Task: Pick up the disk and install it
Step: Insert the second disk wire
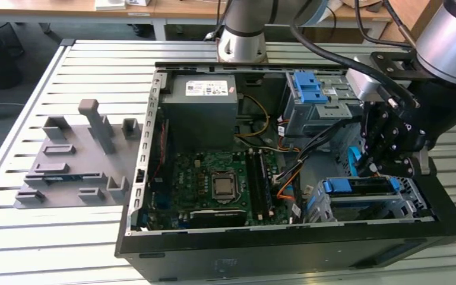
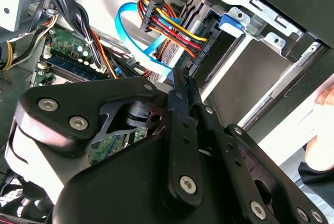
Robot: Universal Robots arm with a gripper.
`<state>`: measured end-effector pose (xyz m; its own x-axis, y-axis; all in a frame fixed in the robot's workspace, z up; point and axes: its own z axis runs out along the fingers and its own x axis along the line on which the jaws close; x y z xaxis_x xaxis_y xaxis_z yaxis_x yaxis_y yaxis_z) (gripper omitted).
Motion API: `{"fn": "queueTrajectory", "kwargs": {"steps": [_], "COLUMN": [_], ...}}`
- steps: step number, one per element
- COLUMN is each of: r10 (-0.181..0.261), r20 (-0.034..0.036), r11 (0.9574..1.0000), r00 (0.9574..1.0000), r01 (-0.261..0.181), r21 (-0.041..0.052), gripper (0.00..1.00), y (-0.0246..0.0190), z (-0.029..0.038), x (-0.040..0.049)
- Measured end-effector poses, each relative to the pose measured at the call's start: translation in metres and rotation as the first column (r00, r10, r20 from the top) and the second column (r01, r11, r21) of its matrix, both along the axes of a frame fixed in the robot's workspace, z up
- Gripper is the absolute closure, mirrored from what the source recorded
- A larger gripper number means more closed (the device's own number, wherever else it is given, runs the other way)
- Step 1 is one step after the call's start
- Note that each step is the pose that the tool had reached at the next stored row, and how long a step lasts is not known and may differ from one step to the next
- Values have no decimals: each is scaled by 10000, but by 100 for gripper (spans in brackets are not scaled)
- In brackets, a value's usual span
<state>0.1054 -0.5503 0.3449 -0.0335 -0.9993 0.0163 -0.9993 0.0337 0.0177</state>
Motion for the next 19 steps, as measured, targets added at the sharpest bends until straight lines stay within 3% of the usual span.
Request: {"fn": "queueTrajectory", "kwargs": {"steps": [13,19], "r10": [-18,-81], "r20": [-10,-83], "r11": [10000,10000], "r00": [10000,9999], "r01": [18,81], "r21": [1,2], "gripper": [84,84], "y": [-37,-56], "z": [-23,-47], "x": [22,48]}}
